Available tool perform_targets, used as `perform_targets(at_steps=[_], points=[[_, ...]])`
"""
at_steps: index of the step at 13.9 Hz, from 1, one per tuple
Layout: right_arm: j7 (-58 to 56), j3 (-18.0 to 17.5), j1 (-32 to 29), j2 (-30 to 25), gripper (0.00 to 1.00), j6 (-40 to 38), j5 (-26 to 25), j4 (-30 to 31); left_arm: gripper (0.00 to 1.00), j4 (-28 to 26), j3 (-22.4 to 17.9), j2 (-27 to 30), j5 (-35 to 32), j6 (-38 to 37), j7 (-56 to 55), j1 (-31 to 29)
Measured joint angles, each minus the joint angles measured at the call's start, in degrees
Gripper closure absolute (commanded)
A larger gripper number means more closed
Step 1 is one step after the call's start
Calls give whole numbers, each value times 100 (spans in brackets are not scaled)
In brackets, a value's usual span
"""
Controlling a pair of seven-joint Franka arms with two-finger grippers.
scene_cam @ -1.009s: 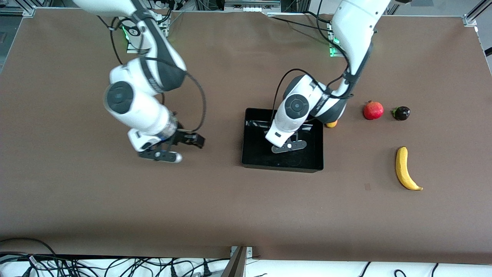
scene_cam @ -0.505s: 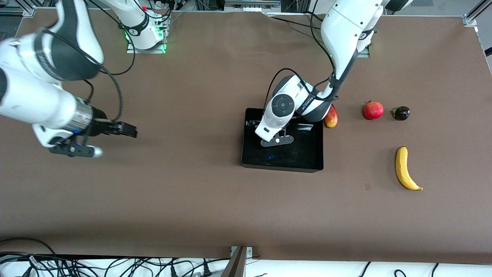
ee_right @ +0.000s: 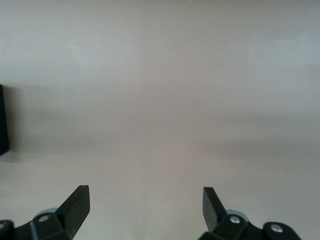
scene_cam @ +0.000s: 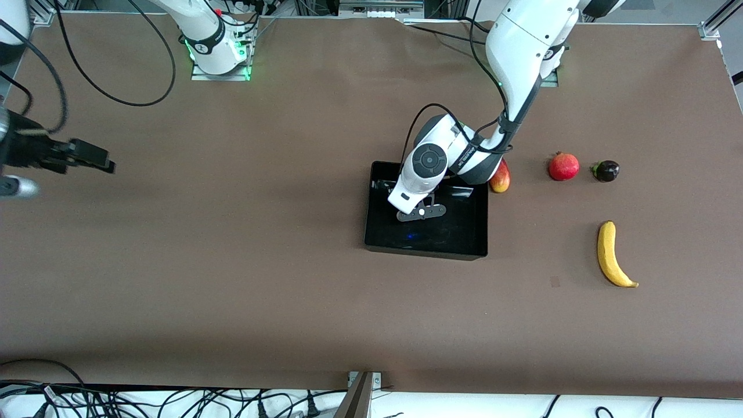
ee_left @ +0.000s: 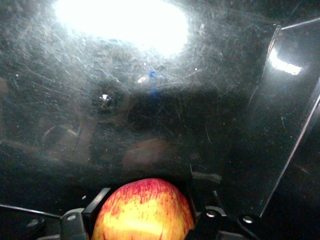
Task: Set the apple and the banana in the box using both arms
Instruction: 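Open the left gripper and move it back to the yellow banana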
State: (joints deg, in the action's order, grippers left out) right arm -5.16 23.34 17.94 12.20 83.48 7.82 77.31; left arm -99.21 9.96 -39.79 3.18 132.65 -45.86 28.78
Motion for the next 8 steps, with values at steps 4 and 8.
perform_targets(at_steps=[4,8], points=[[-191,-302,-265,-163,0,-26,-420,80,0,66,-6,68,0,-186,-4,-157],[-189,-1940,-1702,-620,0,387,-813,626,0,630,-11,487,-1,-1391,-3,-492]])
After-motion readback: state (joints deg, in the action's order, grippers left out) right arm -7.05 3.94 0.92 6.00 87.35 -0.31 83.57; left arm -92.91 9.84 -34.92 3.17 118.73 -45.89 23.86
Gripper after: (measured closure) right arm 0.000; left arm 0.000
